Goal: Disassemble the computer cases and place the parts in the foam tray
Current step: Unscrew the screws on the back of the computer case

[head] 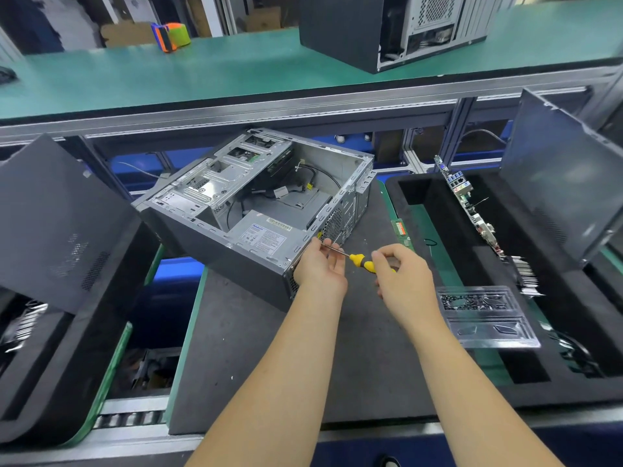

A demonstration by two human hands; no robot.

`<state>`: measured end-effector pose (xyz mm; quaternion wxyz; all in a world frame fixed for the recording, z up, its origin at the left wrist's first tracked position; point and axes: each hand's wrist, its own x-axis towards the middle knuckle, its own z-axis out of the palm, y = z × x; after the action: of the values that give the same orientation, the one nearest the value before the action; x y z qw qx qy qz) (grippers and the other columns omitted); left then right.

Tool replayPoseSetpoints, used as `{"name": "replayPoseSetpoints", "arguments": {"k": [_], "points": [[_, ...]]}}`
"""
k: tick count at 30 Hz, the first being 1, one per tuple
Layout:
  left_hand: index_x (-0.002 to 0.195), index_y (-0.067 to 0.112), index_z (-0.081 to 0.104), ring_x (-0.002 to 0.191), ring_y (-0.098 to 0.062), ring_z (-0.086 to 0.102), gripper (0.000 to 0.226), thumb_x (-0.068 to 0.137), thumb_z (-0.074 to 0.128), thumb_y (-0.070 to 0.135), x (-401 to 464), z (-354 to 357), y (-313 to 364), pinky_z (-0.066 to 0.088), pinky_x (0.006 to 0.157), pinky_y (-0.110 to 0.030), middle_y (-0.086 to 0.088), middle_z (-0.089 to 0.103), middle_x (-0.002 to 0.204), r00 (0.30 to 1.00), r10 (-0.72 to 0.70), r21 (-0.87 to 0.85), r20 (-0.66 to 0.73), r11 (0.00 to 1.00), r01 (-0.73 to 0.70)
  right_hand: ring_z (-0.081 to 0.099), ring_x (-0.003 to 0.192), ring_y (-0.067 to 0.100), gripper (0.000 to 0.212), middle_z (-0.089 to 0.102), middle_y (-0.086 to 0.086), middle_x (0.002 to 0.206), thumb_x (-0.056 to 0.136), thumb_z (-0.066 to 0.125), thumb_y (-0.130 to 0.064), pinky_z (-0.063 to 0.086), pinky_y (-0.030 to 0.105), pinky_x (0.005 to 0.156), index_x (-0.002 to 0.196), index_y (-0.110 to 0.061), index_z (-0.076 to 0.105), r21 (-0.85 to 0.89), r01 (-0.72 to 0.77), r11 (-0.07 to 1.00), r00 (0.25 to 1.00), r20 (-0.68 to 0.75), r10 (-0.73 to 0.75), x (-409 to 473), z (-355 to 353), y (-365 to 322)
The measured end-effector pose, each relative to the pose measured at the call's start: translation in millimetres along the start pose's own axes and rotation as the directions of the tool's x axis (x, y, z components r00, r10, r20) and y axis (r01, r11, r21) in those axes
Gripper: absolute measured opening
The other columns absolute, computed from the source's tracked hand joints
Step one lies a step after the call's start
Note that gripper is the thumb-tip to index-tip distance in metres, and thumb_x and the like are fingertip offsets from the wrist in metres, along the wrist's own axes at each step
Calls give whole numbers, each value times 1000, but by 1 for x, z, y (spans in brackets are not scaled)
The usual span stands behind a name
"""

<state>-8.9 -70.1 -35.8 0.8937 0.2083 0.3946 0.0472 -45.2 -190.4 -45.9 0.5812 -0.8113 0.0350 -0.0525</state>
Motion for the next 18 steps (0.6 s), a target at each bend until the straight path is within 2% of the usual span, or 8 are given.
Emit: {"name": "replayPoseSetpoints", "arguments": {"k": [2,4,7,9,11,13,16,18], "points": [[103,3,59,70,-18,56,7,105,55,9,0,1,0,53,69,-28,-6,59,80,1000,4,-8,-7,1000,-4,60,71,4,9,70,-8,89,94,66,-19,45,21,66,87,-23,63,17,39,999,999,-12,-39,1,-2,0],[108,2,58,70,-18,57,7,104,54,7,1,2,1,54,77,-29,-7,59,81,1000,11,-10,-8,1000,-11,58,73,2,14,68,-6,92,89,72,-14,45,17,66,90,-25,64,52,41,998,999,-1,-41,1,-5,1],[106,1,57,69,-18,57,7,104,54,7,0,3,1,53,68,-28,-7,59,81,1000,4,-13,-9,1000,-5,61,85,17,24,64,-2,95,84,75,-8,55,40,78,95,-27,66,76,5,997,999,35,-8,2,-7,3],[99,1,57,67,-16,56,10,104,54,9,0,4,2,51,64,-27,-6,58,80,1000,-4,-9,-5,1000,4,63,87,16,17,63,1,100,87,74,-17,57,41,76,97,-27,65,32,-4,999,999,52,2,2,-5,3],[97,2,56,64,-14,55,13,105,54,11,1,6,3,50,64,-27,-5,57,80,1000,-9,-3,-14,1000,9,64,64,12,3,66,3,93,95,64,-26,57,38,57,95,-22,64,56,-65,996,996,62,62,3,-4,2],[97,1,56,62,-13,54,13,105,54,11,2,6,3,51,63,-27,-4,57,79,1000,-13,3,-24,1000,13,55,46,11,16,65,3,76,100,53,-25,48,29,43,91,-17,64,64,-92,994,994,63,88,4,-2,3],[90,2,56,61,-13,54,15,104,54,9,3,5,3,51,64,-28,-4,57,78,999,-23,4,-31,1000,23,60,63,10,10,68,-6,77,97,60,-19,47,20,59,88,-19,65,4,15,1000,999,30,-15,2,-3,3],[86,2,56,61,-14,54,18,103,53,7,3,5,4,51,67,-28,-4,57,77,999,-25,0,-30,1000,25,59,67,3,7,68,-7,83,91,70,-16,42,10,60,91,-21,65,2,45,999,999,11,-45,2,-6,3]]}}
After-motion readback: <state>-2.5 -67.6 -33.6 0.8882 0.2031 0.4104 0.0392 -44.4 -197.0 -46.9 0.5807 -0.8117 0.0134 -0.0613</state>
